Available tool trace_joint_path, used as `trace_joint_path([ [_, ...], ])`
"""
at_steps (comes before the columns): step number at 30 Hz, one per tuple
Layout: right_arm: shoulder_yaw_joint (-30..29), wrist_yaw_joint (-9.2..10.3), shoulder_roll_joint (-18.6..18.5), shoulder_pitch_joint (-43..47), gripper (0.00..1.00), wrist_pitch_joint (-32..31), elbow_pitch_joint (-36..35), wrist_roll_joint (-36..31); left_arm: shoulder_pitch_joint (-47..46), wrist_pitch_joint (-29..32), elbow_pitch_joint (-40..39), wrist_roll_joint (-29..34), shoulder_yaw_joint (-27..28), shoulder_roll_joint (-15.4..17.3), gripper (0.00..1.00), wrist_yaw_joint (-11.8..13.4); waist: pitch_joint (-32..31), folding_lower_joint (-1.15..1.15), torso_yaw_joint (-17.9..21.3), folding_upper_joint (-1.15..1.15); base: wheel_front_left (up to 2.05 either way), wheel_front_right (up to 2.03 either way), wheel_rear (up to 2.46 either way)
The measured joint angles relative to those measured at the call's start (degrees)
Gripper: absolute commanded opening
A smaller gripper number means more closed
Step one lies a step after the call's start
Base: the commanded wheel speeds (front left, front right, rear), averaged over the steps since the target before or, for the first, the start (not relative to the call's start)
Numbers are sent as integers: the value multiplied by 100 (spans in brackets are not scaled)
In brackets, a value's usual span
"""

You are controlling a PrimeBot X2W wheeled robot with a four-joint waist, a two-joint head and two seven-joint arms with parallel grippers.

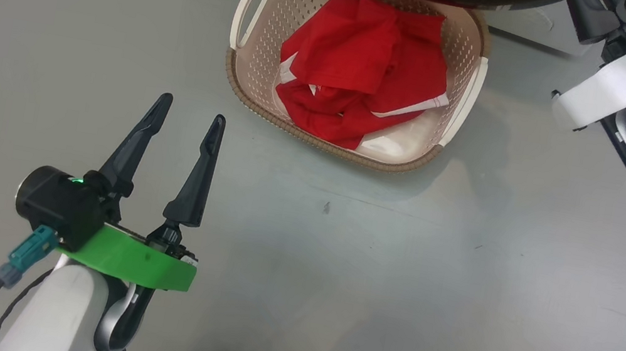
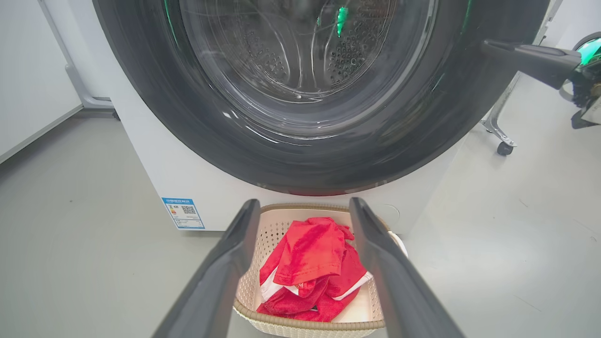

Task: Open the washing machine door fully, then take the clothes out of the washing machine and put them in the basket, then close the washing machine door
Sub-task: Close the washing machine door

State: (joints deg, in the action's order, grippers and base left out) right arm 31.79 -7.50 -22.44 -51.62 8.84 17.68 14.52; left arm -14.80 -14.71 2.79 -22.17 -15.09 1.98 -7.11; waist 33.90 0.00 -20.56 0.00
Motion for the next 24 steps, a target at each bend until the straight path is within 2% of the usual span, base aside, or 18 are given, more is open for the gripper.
trace_joint_path([
  [13,60,0,-278,-694,0,-97,233,56,-191,0,36,-52,-42,-14,100,0,303,0,-162,0,0,0,0],
  [24,-151,-29,-268,-1028,0,-89,552,347,-229,0,64,-52,-29,-54,100,0,398,0,-275,0,0,0,0],
])
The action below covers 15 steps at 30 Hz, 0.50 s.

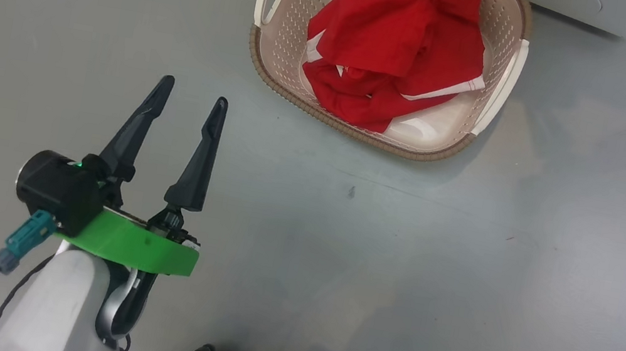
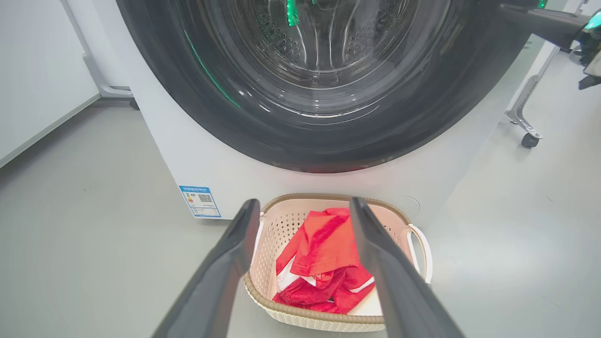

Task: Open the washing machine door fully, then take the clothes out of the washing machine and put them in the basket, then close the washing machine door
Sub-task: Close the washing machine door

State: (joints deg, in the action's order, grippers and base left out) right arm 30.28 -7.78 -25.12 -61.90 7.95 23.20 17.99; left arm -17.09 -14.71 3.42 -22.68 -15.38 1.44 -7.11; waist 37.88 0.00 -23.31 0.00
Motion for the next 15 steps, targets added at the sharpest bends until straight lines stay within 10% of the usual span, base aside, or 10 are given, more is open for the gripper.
trace_joint_path([
  [15,-83,-32,152,-264,0,235,339,-3,-109,0,25,-102,76,-7,100,-1,79,0,-106,0,0,0,0],
])
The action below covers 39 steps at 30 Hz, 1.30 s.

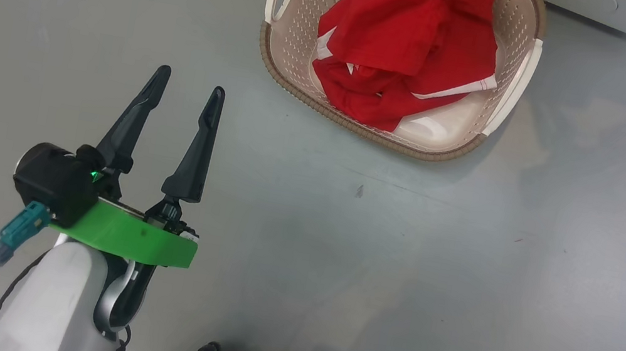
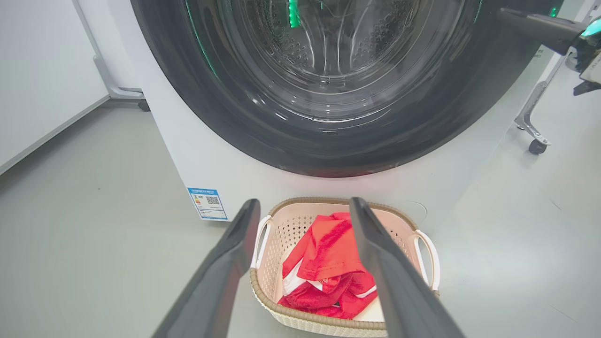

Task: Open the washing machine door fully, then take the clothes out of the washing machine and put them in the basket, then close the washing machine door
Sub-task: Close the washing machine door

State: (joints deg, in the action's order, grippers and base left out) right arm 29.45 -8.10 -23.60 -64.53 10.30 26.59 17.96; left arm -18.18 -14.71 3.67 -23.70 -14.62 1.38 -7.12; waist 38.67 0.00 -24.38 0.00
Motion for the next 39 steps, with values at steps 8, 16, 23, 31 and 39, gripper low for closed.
trace_joint_path([
  [8,46,0,37,69,0,151,334,0,-7,0,49,0,113,-1,100,0,-191,0,50,0,0,0,0],
  [16,59,78,46,530,0,314,622,26,-8,0,174,58,165,-1,100,0,-532,0,187,0,0,0,0],
  [23,-67,156,289,1179,0,377,679,308,1,0,297,220,209,0,100,0,-943,0,399,0,0,0,0],
  [31,-287,330,567,2018,0,391,602,565,182,0,385,378,424,155,100,0,-1463,0,761,0,0,0,0],
  [39,-505,477,614,2692,0,399,104,571,513,0,456,408,623,241,100,-1,-1985,0,1185,0,0,0,0],
])
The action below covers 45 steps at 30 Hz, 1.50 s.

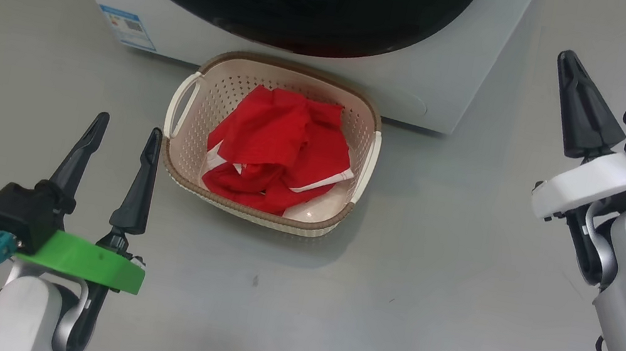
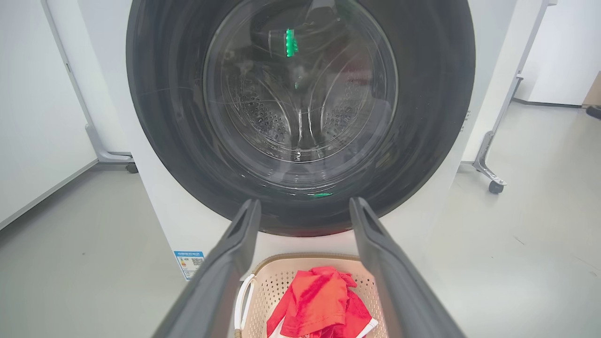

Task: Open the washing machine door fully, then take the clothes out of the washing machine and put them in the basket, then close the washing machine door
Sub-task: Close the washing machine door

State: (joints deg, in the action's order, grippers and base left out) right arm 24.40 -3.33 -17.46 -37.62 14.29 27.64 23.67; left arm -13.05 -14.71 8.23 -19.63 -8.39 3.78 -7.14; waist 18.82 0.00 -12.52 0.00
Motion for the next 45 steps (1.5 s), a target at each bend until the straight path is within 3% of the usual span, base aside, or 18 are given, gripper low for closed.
trace_joint_path([
  [15,-811,557,182,1548,0,21,-865,181,511,0,52,8,213,46,100,-4,-856,0,617,0,0,0,0],
  [34,-1248,704,272,3112,0,22,-1719,19,928,0,19,32,594,15,100,-4,-1257,0,984,0,0,0,0],
  [35,-1290,716,293,3194,17,22,-1751,18,946,0,25,33,594,14,100,-4,-1282,0,993,0,0,0,0],
  [36,-1318,756,305,3267,100,22,-1794,-3,971,0,29,44,592,14,100,-4,-1306,0,1003,0,0,0,0],
  [45,-1382,759,396,3753,100,22,-2014,-170,1148,1,138,124,544,0,100,-4,-1498,0,1114,0,0,0,0],
])
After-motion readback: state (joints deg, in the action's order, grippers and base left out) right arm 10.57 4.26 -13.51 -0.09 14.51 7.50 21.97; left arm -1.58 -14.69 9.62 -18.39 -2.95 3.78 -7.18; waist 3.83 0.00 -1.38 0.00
